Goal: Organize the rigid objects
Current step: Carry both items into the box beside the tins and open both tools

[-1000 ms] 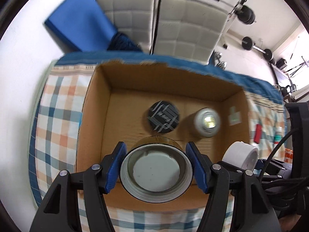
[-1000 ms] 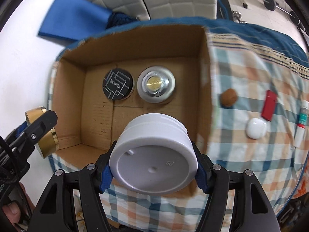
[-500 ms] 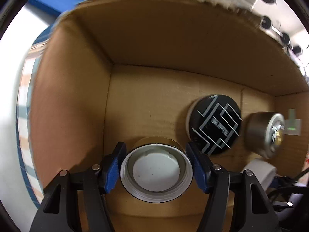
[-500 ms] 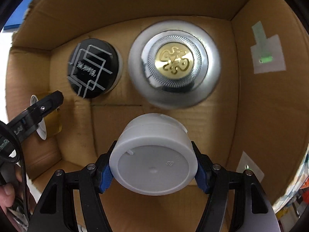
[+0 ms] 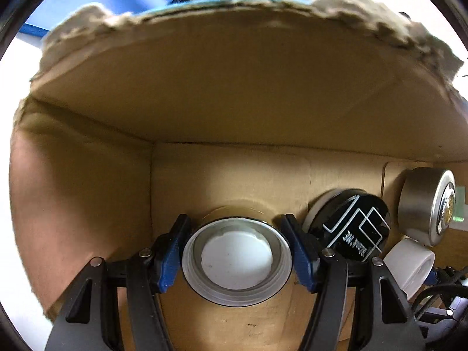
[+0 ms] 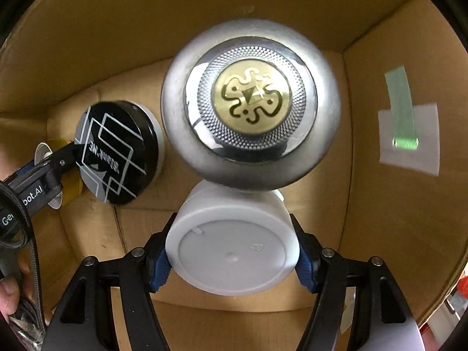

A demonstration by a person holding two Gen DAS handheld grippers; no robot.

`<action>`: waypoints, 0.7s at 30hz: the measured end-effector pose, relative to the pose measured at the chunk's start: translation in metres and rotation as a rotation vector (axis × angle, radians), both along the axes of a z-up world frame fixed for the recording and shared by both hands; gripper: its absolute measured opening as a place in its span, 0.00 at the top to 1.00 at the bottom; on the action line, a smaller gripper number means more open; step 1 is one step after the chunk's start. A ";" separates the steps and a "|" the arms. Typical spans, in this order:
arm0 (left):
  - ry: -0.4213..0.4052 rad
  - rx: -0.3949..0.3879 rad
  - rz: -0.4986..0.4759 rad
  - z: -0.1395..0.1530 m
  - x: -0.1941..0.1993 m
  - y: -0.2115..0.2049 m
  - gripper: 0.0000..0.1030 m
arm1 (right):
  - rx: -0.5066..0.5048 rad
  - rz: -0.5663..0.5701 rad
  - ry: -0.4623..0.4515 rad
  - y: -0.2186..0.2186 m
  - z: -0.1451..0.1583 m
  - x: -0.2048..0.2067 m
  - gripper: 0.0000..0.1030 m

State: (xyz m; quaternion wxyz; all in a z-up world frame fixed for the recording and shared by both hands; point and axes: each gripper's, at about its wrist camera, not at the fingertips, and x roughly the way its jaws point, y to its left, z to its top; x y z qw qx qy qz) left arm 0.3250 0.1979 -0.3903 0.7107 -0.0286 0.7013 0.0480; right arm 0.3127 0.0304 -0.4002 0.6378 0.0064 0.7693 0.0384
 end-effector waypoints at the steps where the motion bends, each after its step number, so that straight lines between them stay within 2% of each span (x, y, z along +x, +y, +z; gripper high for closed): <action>1: -0.002 -0.005 0.003 0.000 0.000 0.001 0.40 | -0.003 -0.001 -0.002 -0.001 0.000 0.000 0.31; 5: -0.004 -0.009 -0.007 0.001 -0.004 0.001 0.40 | -0.019 0.010 -0.024 0.003 0.000 0.000 0.31; 12: 0.032 -0.004 -0.018 0.003 -0.004 0.010 0.40 | -0.048 0.041 -0.010 0.001 -0.007 0.008 0.31; 15: 0.034 -0.007 -0.021 0.010 -0.010 0.011 0.39 | -0.057 0.052 -0.006 0.007 -0.004 0.016 0.23; 17: 0.028 -0.015 -0.018 0.017 -0.016 0.012 0.37 | -0.057 0.061 -0.012 0.008 -0.002 0.016 0.21; 19: 0.018 -0.033 -0.013 0.028 -0.020 0.010 0.31 | -0.053 0.065 -0.014 0.009 0.003 0.012 0.20; 21: 0.007 -0.047 -0.007 0.039 -0.028 0.012 0.27 | -0.034 0.067 -0.015 0.010 0.010 0.008 0.15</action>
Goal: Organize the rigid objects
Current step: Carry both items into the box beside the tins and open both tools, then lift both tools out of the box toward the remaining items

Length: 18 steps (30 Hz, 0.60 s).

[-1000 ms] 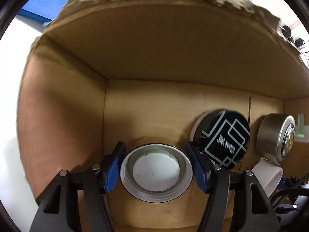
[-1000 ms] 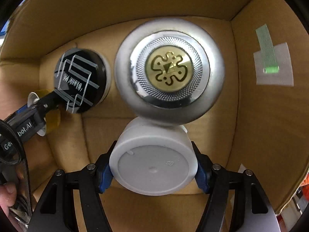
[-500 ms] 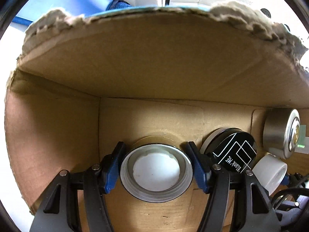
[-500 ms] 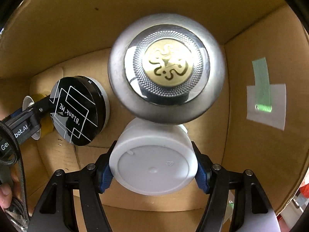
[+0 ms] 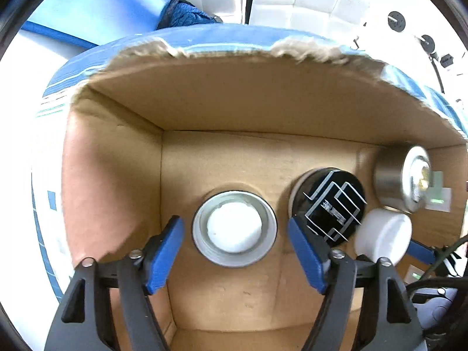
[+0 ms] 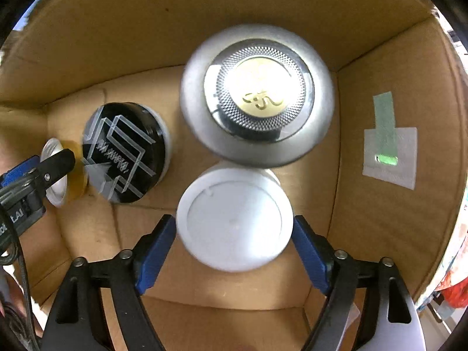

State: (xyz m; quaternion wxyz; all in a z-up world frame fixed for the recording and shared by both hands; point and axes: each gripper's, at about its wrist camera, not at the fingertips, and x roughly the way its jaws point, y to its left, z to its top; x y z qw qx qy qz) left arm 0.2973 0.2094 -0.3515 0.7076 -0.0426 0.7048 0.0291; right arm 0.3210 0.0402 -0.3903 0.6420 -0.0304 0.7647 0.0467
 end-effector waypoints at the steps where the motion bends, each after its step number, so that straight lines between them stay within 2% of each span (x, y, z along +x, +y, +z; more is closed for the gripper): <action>1: -0.007 -0.002 0.003 0.006 -0.002 0.001 0.23 | 0.007 0.001 -0.001 0.000 0.004 -0.002 0.14; 4: -0.029 0.022 0.001 0.023 -0.015 0.003 0.14 | 0.031 0.011 -0.008 0.000 0.015 -0.009 0.09; 7: -0.060 0.028 0.007 0.040 -0.033 0.004 0.10 | 0.051 0.035 -0.018 0.005 0.026 -0.021 0.04; 9: -0.074 0.029 0.012 0.057 -0.021 0.002 0.01 | 0.055 0.050 -0.038 0.005 0.037 -0.028 0.00; 18: -0.194 0.000 0.049 0.097 -0.059 -0.006 0.00 | 0.107 0.060 -0.113 0.002 0.082 -0.061 0.00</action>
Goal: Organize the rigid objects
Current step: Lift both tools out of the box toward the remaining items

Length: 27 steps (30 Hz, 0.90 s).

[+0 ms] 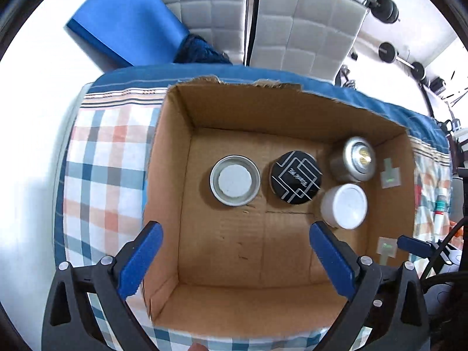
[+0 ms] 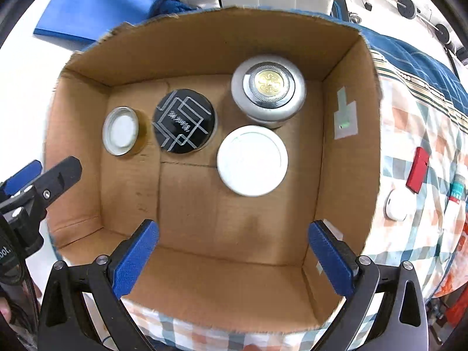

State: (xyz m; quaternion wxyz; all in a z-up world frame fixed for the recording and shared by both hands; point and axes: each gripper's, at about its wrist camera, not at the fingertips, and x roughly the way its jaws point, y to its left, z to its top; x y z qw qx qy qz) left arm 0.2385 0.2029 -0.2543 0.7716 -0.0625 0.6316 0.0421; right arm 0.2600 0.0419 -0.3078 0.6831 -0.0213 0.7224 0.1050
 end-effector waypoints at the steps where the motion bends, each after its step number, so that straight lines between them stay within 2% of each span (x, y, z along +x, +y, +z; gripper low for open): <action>1: -0.012 0.000 -0.001 0.004 -0.004 -0.001 0.00 | 0.008 -0.002 -0.009 -0.001 0.006 -0.005 0.00; 7: -0.082 0.000 -0.005 0.039 -0.032 -0.011 0.00 | 0.020 0.011 -0.090 -0.013 0.038 -0.032 0.00; 16: -0.170 0.021 -0.015 0.090 -0.068 -0.029 0.00 | 0.075 0.037 -0.176 -0.039 0.107 -0.068 0.00; 23: -0.210 0.010 0.001 0.115 -0.080 -0.039 0.00 | 0.139 0.044 -0.202 -0.050 0.132 -0.083 0.00; 27: -0.233 0.003 -0.012 0.126 -0.078 -0.060 0.00 | 0.172 0.027 -0.196 -0.066 0.138 -0.084 0.00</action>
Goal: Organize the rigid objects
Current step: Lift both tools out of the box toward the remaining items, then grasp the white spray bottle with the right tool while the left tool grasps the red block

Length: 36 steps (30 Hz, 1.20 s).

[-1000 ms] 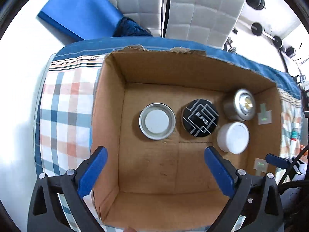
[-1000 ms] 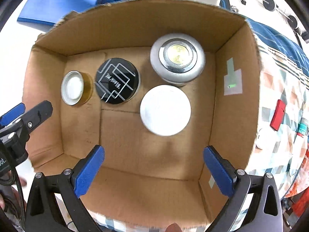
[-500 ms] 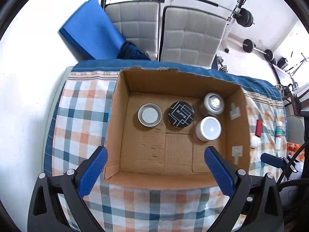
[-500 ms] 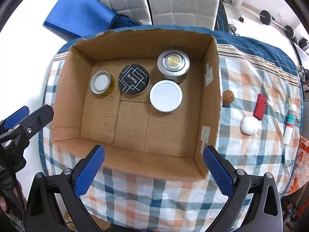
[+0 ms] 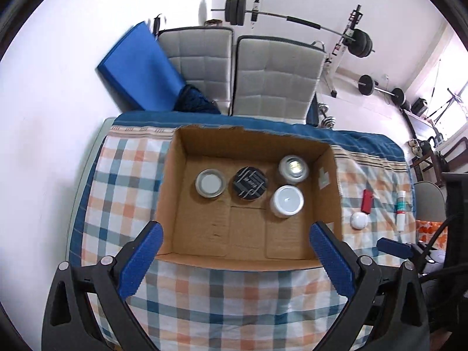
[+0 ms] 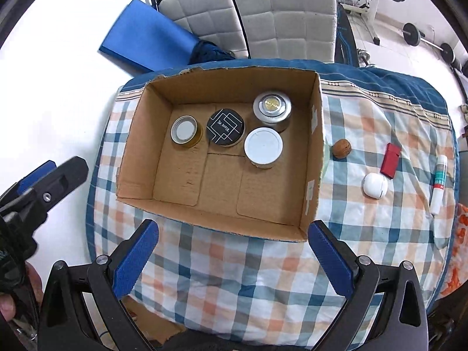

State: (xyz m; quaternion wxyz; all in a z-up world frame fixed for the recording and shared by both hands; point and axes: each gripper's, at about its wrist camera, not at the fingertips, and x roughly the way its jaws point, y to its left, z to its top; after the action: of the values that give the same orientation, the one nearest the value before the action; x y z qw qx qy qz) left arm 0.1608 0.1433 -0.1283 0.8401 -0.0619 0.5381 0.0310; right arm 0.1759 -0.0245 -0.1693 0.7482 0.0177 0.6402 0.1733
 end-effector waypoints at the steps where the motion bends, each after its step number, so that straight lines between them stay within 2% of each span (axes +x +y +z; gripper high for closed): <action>1: -0.003 -0.001 -0.009 0.002 0.002 -0.008 0.00 | 0.006 -0.009 0.001 -0.007 0.001 0.000 0.00; 4: -0.009 -0.007 -0.055 0.005 0.013 -0.043 0.00 | 0.023 -0.050 0.011 -0.036 0.002 0.005 0.00; 10: 0.001 -0.050 -0.220 -0.010 0.051 -0.145 0.00 | 0.001 -0.222 0.031 -0.141 -0.003 0.028 0.00; 17: 0.111 -0.113 -0.336 -0.065 0.106 -0.257 0.00 | -0.070 -0.431 0.073 -0.290 -0.026 0.062 0.00; 20: 0.142 -0.089 -0.359 -0.092 0.125 -0.296 0.01 | -0.080 -0.501 0.100 -0.340 -0.050 0.075 0.01; 22: 0.170 -0.087 -0.378 -0.113 0.138 -0.318 0.07 | -0.085 -0.538 0.121 -0.365 -0.067 0.085 0.09; 24: 0.213 -0.061 -0.388 -0.136 0.150 -0.335 0.10 | -0.094 -0.570 0.155 -0.389 -0.089 0.095 0.21; 26: 0.244 -0.041 -0.401 -0.157 0.158 -0.348 0.13 | -0.089 -0.599 0.188 -0.406 -0.112 0.105 0.25; 28: 0.272 -0.018 -0.407 -0.178 0.166 -0.359 0.24 | -0.080 -0.617 0.205 -0.418 -0.129 0.112 0.31; 29: 0.296 -0.010 -0.408 -0.191 0.170 -0.364 0.26 | -0.087 -0.627 0.215 -0.424 -0.139 0.117 0.36; 31: 0.336 0.003 -0.403 -0.212 0.177 -0.368 0.44 | -0.091 -0.634 0.235 -0.434 -0.157 0.124 0.40; 33: 0.375 0.002 -0.404 -0.232 0.181 -0.371 0.48 | -0.084 -0.643 0.266 -0.439 -0.176 0.130 0.47; 36: 0.420 -0.009 -0.402 -0.254 0.185 -0.374 0.48 | -0.089 -0.649 0.291 -0.444 -0.200 0.136 0.48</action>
State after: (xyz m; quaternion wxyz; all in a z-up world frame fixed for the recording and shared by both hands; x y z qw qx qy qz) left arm 0.3453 -0.2305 -0.3822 0.6992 0.0502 0.7019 -0.1262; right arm 0.3121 -0.4684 -0.3692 0.6652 0.2120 0.7081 -0.1056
